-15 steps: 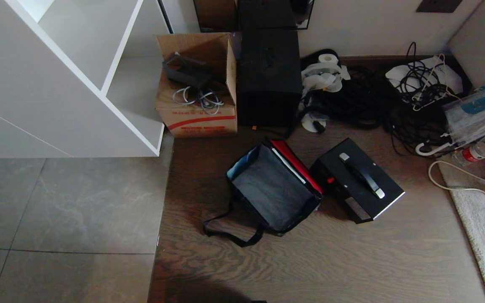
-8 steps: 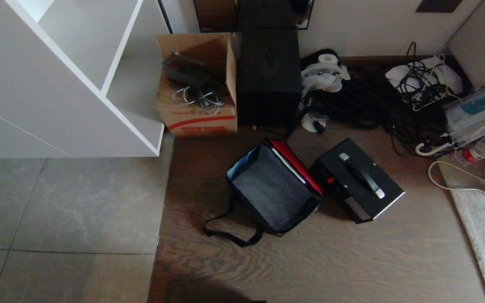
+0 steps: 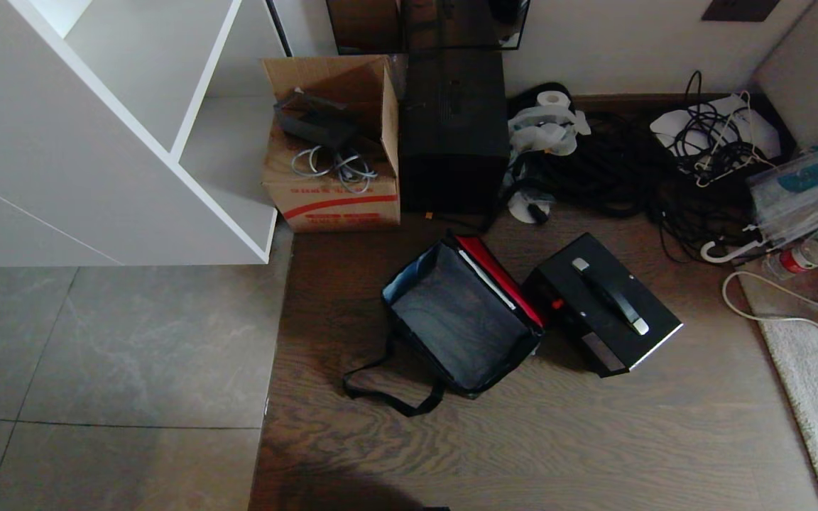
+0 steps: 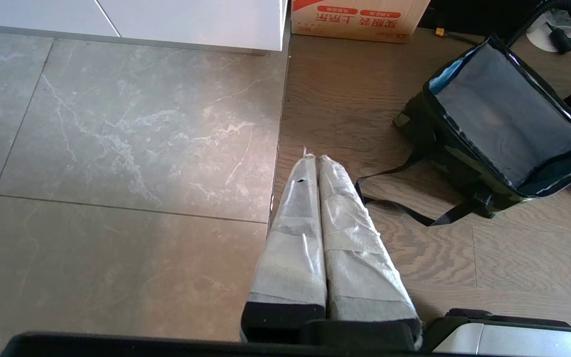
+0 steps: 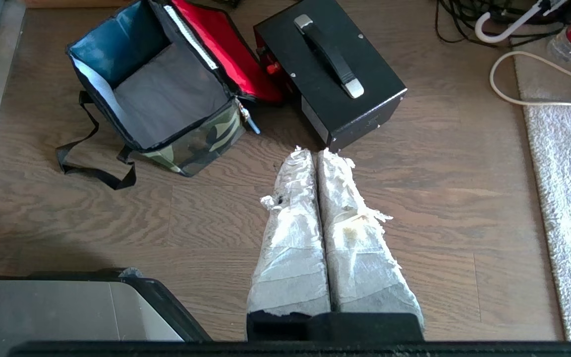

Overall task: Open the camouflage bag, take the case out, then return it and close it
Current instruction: Grip the handle again

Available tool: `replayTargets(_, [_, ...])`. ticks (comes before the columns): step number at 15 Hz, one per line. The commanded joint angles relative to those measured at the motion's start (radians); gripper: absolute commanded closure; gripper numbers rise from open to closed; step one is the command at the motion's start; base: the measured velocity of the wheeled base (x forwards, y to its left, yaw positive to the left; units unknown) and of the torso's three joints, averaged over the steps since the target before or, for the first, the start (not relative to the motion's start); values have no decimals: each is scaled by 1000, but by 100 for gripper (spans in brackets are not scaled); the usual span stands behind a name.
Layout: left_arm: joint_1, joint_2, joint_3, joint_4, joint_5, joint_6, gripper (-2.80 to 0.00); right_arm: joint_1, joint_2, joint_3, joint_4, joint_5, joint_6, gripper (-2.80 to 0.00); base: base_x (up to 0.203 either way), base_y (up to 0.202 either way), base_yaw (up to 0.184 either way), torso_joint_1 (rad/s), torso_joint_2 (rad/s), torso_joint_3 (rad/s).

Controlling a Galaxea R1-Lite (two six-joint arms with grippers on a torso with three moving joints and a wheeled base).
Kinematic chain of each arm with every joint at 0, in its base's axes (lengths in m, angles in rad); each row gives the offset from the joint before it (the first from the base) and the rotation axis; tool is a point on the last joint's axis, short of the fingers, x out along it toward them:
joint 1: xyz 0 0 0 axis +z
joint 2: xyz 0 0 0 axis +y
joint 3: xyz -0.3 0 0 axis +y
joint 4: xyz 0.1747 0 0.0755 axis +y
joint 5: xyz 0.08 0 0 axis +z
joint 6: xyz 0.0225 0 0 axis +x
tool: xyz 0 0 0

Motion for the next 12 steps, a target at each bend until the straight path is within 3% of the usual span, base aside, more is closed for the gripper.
replayTargets(1, [0,0,11,0,1,-1,0,0,5,2,0,1,-1,0,0,0,0,0,0,0])
replayTargets(10, [0,0,11,0,1,0,0,0,5,-10,30,-1,1,0,0,0,0,0,0,0])
replayTargets(12, [0,0,11,0,1,0,0,0,7,-109,119,-2,5,0,0,0,0,0,0,0])
